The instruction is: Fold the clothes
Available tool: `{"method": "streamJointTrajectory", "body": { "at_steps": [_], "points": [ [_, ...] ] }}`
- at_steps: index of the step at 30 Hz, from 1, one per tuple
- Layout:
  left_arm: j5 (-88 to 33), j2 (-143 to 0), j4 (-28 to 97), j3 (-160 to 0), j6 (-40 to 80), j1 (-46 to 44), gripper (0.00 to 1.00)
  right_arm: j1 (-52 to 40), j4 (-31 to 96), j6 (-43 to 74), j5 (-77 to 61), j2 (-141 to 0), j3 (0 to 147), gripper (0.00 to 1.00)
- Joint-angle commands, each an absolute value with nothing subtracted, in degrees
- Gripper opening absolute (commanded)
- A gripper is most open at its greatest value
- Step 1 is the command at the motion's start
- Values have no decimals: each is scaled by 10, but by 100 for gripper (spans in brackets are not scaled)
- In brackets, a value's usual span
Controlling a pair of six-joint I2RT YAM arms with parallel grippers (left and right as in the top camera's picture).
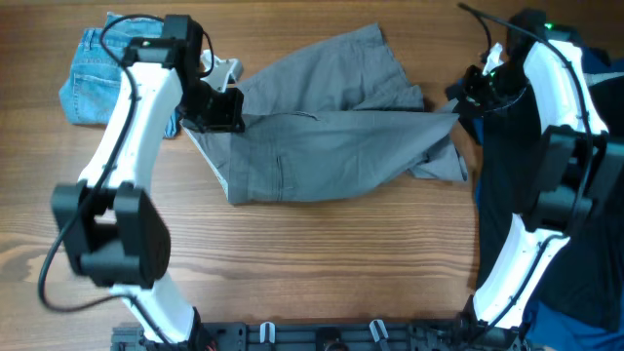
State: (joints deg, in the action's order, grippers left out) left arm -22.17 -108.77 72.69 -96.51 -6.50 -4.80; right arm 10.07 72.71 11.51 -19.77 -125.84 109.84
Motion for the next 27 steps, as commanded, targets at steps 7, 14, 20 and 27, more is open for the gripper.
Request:
{"method": "streamJointTrajectory", "body": {
  "at_steps": [7, 14, 20, 27],
  "points": [
    [-53, -779, 796, -974, 38, -42, 4, 103, 627, 35, -215, -891, 1128, 4],
    [-55, -759, 851, -953, 50, -42, 4, 91, 652, 62, -215, -913, 1128, 4],
    [-55, -763, 867, -867, 147, -42, 4, 34, 625, 60, -215, -989, 1128, 5],
    [-55, -763, 801, -648, 347, -42, 4, -46, 515, 60, -215, -1164, 1128, 6]
  ]
}}
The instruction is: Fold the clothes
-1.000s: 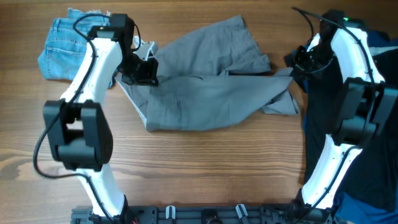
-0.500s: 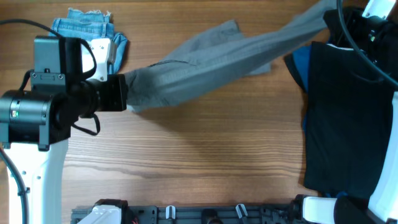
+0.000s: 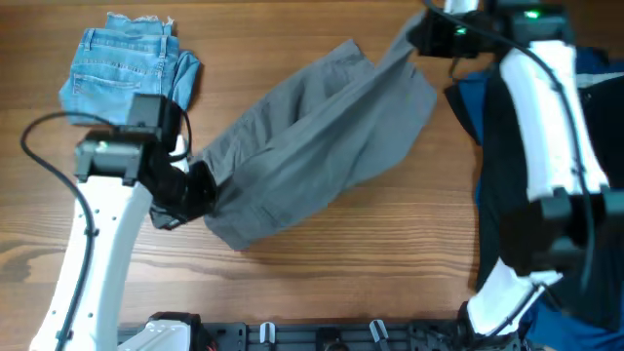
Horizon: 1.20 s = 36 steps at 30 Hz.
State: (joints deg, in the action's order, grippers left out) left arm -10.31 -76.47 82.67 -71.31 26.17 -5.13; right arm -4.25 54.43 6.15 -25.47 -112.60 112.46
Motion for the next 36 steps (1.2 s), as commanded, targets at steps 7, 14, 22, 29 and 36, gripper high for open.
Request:
{"method": "streamJointTrajectory", "body": {
  "at_steps": [7, 14, 22, 29, 36],
  "points": [
    [117, -763, 534, -548, 399, -42, 4, -99, 400, 62, -217, -1263, 1128, 10],
    [209, -811, 481, -547, 394, -42, 75, -114, 338, 76, -185, -1274, 1128, 100],
    [58, -854, 460, -515, 362, -43, 100, 50, 631, 74, -184, -1264, 1121, 99],
    [-19, -987, 277, -467, 302, -42, 75, 29, 553, 29, -287, -1265, 992, 68],
    [11, -994, 190, -471, 229, 40, 21, 15, 631, 184, -98, -1255, 917, 4]
  ]
}}
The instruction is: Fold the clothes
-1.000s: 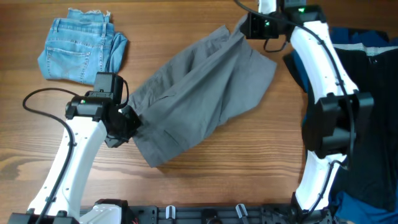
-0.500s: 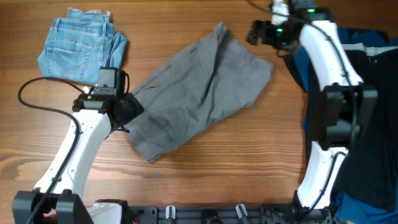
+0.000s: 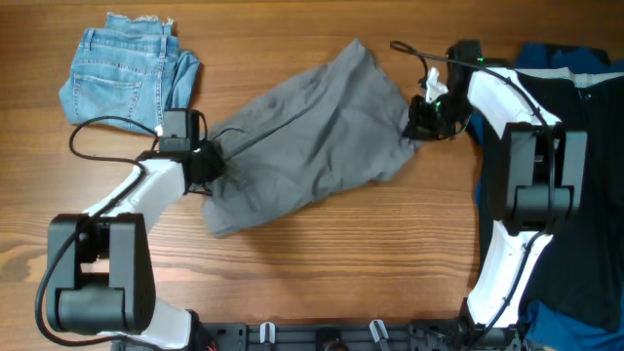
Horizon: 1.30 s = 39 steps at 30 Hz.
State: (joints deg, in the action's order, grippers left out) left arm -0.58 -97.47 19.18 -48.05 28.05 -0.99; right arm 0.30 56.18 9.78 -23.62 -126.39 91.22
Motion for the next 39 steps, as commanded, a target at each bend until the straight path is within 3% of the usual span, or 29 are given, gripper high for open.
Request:
{"method": "streamJointTrajectory", "body": {
  "at_steps": [1, 2, 3, 5, 7, 8, 10, 11, 13, 14, 15, 17, 23, 28, 30, 31, 33, 34, 39],
  "points": [
    [6, -994, 191, -481, 227, 68, 21, 22, 689, 206, -58, -1244, 921, 4],
    [-10, -994, 191, -490, 227, 87, 32, 27, 709, 204, -48, -1235, 921, 11],
    [-35, -994, 190, -503, 226, 104, 49, 30, 711, 186, -51, -1225, 921, 48],
    [-92, -993, 189, -531, 194, 124, 62, 32, 706, 165, -57, -1204, 922, 69],
    [-145, -992, 218, -584, 155, 134, 83, 32, 687, 127, -91, -1174, 939, 71],
    [-152, -990, 239, -606, 146, 134, 86, 32, 671, 79, -135, -1159, 947, 67],
    [-184, -981, 304, -662, 122, 132, 86, 32, 629, -32, -271, -1121, 954, 54],
    [-213, -974, 335, -682, 121, 132, 84, 31, 610, -51, -308, -1109, 954, 54],
    [-278, -961, 382, -690, 121, 126, 79, 19, 562, -52, -322, -1104, 952, 88],
    [-281, -961, 409, -690, 122, 119, 72, 8, 521, -56, -320, -1109, 942, 95],
    [-278, -961, 435, -689, 119, 111, 70, -2, 489, -56, -320, -1113, 935, 96],
    [-276, -963, 479, -682, 105, 88, 66, -32, 383, -33, -300, -1142, 922, 95],
    [-220, -963, 518, -645, 92, 4, 79, -76, 185, 18, -214, -1260, 922, 88],
    [-212, -963, 506, -644, 93, -5, 81, -74, 179, 12, -234, -1279, 922, 73],
    [-205, -963, 499, -644, 94, -5, 83, -74, 184, 4, -302, -1279, 922, 60],
    [-205, -963, 497, -644, 94, -5, 83, -74, 187, 4, -325, -1278, 922, 48],
    [-205, -963, 507, -644, 94, -5, 83, -74, 184, 9, -365, -1278, 922, 9],
    [-205, -963, 518, -644, 94, -5, 84, -71, 183, 22, -361, -1278, 923, 4],
    [-205, -964, 551, -625, 94, -5, 84, -11, 151, 115, -326, -1272, 939, 4]
  ]
}}
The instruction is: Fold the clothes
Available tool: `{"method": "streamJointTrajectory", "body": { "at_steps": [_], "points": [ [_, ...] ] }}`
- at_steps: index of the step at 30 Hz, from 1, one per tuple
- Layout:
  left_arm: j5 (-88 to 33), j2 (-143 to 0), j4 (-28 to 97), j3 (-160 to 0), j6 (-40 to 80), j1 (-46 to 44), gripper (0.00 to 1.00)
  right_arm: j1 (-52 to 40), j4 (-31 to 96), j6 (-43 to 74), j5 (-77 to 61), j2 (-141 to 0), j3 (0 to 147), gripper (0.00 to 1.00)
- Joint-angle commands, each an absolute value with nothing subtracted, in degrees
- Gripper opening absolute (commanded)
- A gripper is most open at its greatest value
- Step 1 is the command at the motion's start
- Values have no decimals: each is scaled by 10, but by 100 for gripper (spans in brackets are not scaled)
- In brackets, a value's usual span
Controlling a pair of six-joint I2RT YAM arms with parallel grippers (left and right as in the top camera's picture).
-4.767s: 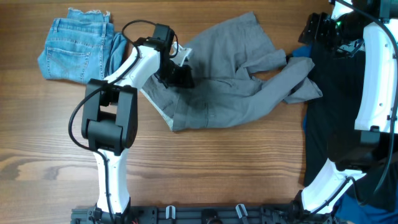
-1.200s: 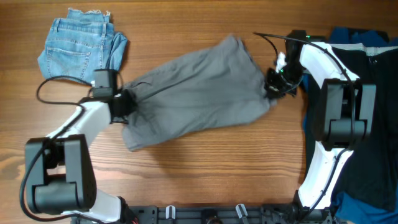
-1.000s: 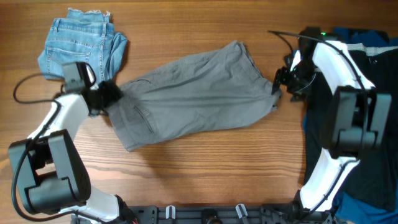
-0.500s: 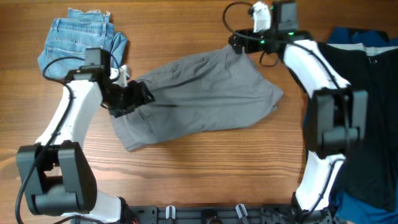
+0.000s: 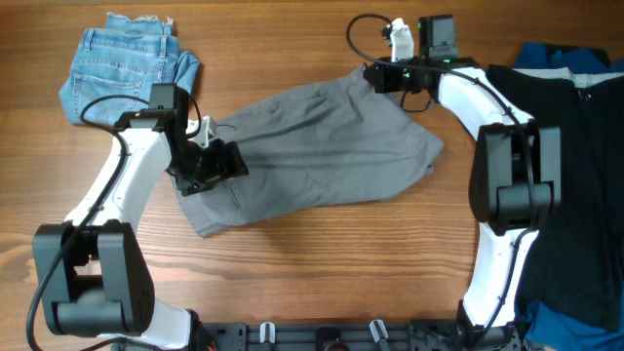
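The grey shorts (image 5: pixel 322 156) lie spread across the middle of the table in the overhead view, slanting from lower left to upper right. My left gripper (image 5: pixel 213 164) is low over their left end and looks shut on the cloth there. At the shorts' upper right corner, by the far edge of the table, my right gripper (image 5: pixel 374 76) appears shut on the fabric. The fingertips of both are hard to make out against the cloth.
Folded blue jeans (image 5: pixel 127 63) sit at the far left corner. A pile of dark clothes (image 5: pixel 575 156) with a blue piece (image 5: pixel 551 54) covers the right side. Bare wood (image 5: pixel 322 273) runs along the front.
The left gripper has shifted a little right and nearer, further onto the shorts. The right gripper has gone from the shorts' right edge to their top corner. The shorts now lie wider and flatter.
At first the shorts lay crumpled, each gripper at one end. Then they were stretched on a slant, the left gripper near the front left and the right at the far edge. Later both grippers were lower at the ends; now the shorts lie spread.
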State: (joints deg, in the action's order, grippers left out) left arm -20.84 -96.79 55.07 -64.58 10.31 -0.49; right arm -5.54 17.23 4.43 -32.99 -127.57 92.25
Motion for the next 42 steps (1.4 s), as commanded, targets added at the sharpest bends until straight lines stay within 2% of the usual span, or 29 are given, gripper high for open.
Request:
{"method": "streamJointTrajectory", "body": {
  "at_steps": [1, 4, 5, 6, 7, 10, 13, 16, 17, 18, 19, 24, 25, 26, 28, 30, 32, 33, 34, 35, 36, 39, 40, 42],
  "points": [
    [-205, -964, 541, -609, 94, -5, 85, 4, 144, 143, -326, -1271, 939, 4],
    [-205, -964, 491, -552, 94, -5, 84, 29, 144, 166, -347, -1271, 938, 4],
    [-205, -964, 466, -529, 94, -5, 82, 30, 144, 166, -348, -1271, 938, 9],
    [-204, -964, 443, -510, 94, -5, 79, 30, 143, 157, -348, -1271, 938, 49],
    [-199, -964, 429, -498, 94, -5, 78, 31, 144, 149, -348, -1270, 938, 53],
    [-191, -964, 421, -491, 94, -5, 79, 39, 197, 128, -348, -1241, 939, 50],
    [-192, -964, 416, -500, 94, -5, 79, 40, 370, 44, -335, -1170, 939, 50],
    [-192, -963, 430, -526, 94, -5, 79, 40, 528, 66, -244, -1139, 938, 52],
    [-192, -963, 434, -538, 94, -5, 79, 40, 597, 89, -209, -1140, 938, 41],
    [-192, -963, 437, -551, 94, -5, 78, 39, 624, 91, -206, -1142, 929, 18],
    [-190, -963, 437, -562, 94, -5, 78, 37, 633, 91, -206, -1144, 912, 4],
    [-124, -963, 428, -578, 94, -5, 75, 32, 508, 150, -205, -1145, 764, 4],
    [-119, -963, 428, -578, 94, -5, 78, 32, 468, 159, -206, -1145, 730, 4],
    [-119, -963, 427, -578, 94, -5, 88, 32, 430, 167, -191, -1145, 700, 4],
    [-119, -963, 426, -580, 93, -5, 93, 39, 442, 190, -143, -1145, 683, 4],
    [-132, -963, 432, -603, 92, -5, 93, 56, 518, 214, -90, -1141, 695, 4],
    [-178, -963, 418, -624, 92, -5, 92, 60, 532, 163, -126, -1131, 713, 6],
    [-205, -963, 405, -630, 92, -5, 89, 60, 537, 128, -159, -1124, 724, 11],
    [-240, -963, 380, -631, 92, -5, 82, 60, 551, 109, -179, -1111, 744, 13],
    [-281, -964, 339, -631, 92, -6, 59, 60, 566, 101, -182, -1089, 775, 16],
    [-291, -964, 321, -631, 92, -10, 47, 60, 566, 76, -198, -1070, 790, 17],
    [-291, -966, 285, -630, 94, -36, 22, 59, 553, 39, -263, -1027, 798, 20],
    [-291, -970, 279, -630, 94, -47, 19, 57, 553, 42, -277, -1023, 798, 16],
    [-291, -993, 267, -630, 92, -70, 18, 46, 562, 51, -290, -1025, 795, 12]
  ]
}}
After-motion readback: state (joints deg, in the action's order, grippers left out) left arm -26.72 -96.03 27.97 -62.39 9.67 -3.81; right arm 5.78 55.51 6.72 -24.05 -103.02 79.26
